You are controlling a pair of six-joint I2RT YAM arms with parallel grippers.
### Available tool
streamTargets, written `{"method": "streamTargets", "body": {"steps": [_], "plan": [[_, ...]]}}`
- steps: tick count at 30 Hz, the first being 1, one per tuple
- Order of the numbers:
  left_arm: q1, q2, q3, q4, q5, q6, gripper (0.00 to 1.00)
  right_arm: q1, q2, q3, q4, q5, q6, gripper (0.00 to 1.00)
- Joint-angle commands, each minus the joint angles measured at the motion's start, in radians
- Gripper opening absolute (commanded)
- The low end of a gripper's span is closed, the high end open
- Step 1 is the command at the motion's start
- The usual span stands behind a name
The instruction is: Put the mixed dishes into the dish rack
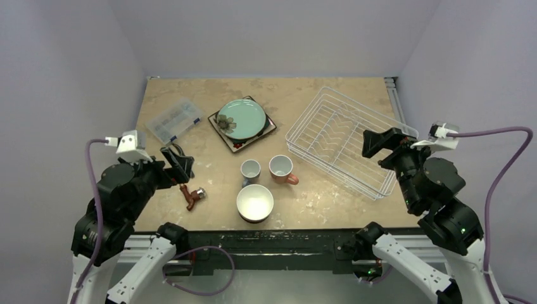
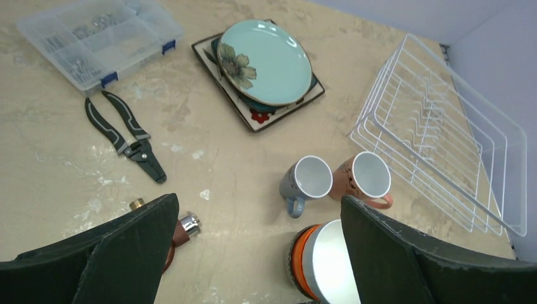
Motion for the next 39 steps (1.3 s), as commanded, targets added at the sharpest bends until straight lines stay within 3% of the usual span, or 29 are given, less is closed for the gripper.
{"method": "streamTargets", "body": {"steps": [1,9,14,22,26,31,39], "plan": [[0.007,0.062,0.001,-0.039,0.134,0.034,0.98,-0.003,0.018,-0.039,0.015,-0.013,0.032,0.99],[0.006,0.126,-0.102,-0.011,0.352,0.051,0.92,-0.002,0.068,-0.108,0.041,-0.053,0.050,0.99],[0.006,0.161,-0.185,0.007,0.476,0.051,0.83,-0.003,0.097,-0.160,0.023,-0.038,0.117,0.99],[-0.056,0.204,-0.264,0.035,0.521,0.029,0.74,-0.003,0.148,-0.208,0.103,-0.202,0.122,0.98],[-0.153,0.278,-0.272,0.054,0.400,-0.022,0.65,-0.002,0.201,-0.231,0.170,-0.351,0.098,0.98],[-0.392,0.430,-0.212,0.013,0.071,-0.115,0.62,-0.003,0.271,-0.259,0.204,-0.457,0.093,0.98],[-0.572,0.647,-0.118,-0.010,-0.133,-0.177,0.45,-0.003,0.259,-0.290,0.219,-0.479,0.103,0.98]]}}
